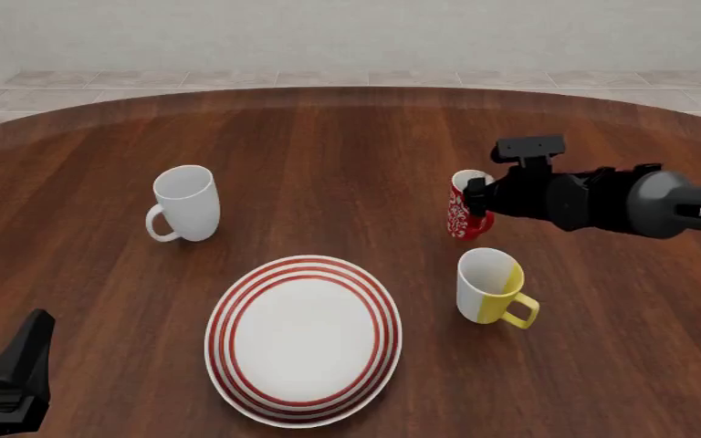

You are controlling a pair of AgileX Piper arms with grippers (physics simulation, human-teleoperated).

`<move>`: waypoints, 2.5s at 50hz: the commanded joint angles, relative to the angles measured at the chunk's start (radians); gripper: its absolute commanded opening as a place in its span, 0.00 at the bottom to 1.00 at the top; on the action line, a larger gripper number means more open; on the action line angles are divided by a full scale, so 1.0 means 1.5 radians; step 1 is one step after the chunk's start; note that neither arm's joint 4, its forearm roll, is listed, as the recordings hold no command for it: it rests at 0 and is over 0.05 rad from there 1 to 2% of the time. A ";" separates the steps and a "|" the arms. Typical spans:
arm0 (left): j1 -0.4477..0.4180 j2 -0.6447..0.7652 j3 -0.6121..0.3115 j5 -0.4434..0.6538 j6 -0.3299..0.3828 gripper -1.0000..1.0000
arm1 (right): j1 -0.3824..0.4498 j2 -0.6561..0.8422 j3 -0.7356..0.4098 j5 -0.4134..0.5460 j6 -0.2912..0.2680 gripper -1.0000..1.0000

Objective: Pick up the red mug and put it on the plate

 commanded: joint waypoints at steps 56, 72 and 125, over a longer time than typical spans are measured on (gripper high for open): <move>-0.001 0.010 0.001 -0.008 -0.005 1.00 | 0.001 0.055 0.043 -0.045 0.027 1.00; -0.001 0.018 0.003 -0.017 -0.007 1.00 | -0.008 0.053 0.042 -0.043 0.006 0.00; -0.008 0.018 0.000 -0.012 0.000 1.00 | 0.026 -0.194 -0.002 0.077 -0.087 0.00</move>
